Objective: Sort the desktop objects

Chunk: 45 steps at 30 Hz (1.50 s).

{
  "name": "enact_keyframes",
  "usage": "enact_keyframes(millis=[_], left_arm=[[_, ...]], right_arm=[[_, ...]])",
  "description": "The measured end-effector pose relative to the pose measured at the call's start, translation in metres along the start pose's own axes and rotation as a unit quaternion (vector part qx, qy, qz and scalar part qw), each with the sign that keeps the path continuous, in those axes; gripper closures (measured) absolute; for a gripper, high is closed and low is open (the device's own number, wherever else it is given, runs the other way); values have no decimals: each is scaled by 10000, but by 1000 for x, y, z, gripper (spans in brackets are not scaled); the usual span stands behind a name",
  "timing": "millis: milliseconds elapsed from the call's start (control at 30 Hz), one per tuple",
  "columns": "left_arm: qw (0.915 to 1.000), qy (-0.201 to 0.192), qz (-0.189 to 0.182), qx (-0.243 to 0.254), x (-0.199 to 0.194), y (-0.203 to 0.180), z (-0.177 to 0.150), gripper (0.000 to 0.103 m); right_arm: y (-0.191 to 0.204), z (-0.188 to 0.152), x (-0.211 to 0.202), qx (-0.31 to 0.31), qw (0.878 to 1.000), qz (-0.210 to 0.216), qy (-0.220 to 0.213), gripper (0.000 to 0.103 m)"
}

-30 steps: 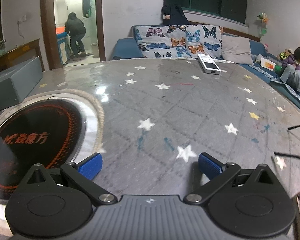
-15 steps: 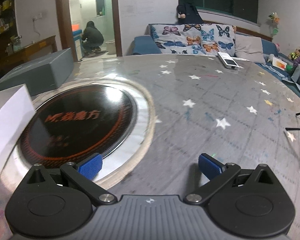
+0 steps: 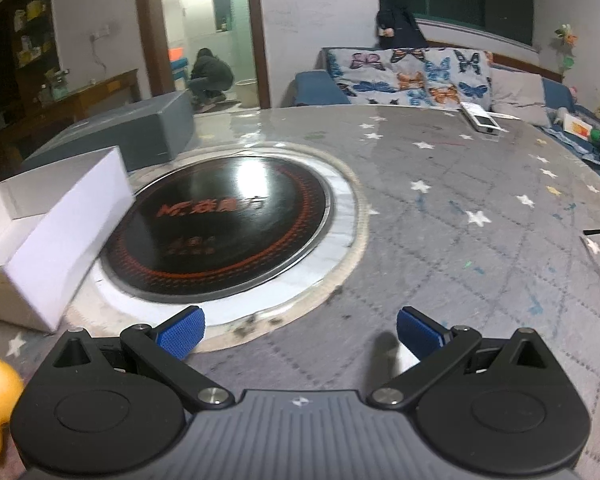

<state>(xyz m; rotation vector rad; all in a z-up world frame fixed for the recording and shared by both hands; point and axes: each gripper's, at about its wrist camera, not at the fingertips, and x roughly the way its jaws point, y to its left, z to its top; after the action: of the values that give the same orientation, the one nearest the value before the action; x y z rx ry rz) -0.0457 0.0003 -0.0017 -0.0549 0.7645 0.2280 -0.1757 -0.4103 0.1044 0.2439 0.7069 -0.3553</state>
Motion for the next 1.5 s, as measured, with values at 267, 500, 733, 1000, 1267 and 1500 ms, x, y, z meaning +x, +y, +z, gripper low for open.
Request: enact_keyframes(millis=[267,500,733,1000,1267,1500], left_arm=[[9996,137,-182,168,-11,0,-1,0],[9990,162,-255,322,-22,-3,0,0],[9981,148,-220,556,-31,-9,0,0],[9983,-66,-136,571,-26,-11,0,0],[9976,-455,198,475,-6,-6,10,0],[9985,-366,-31,398,19,4,15,0]], right_arm=[[20,-3,-9,-259,9993,198,183,0],[34,-5,-13,-425,9980,283,367,0],[40,-12,-8,-490,9970,255,547,0],[44,-17,-7,-590,9970,147,487,0],[34,-12,-2,-442,9988,-185,55,0],[16,3,12,-193,9977,-591,-273,0]])
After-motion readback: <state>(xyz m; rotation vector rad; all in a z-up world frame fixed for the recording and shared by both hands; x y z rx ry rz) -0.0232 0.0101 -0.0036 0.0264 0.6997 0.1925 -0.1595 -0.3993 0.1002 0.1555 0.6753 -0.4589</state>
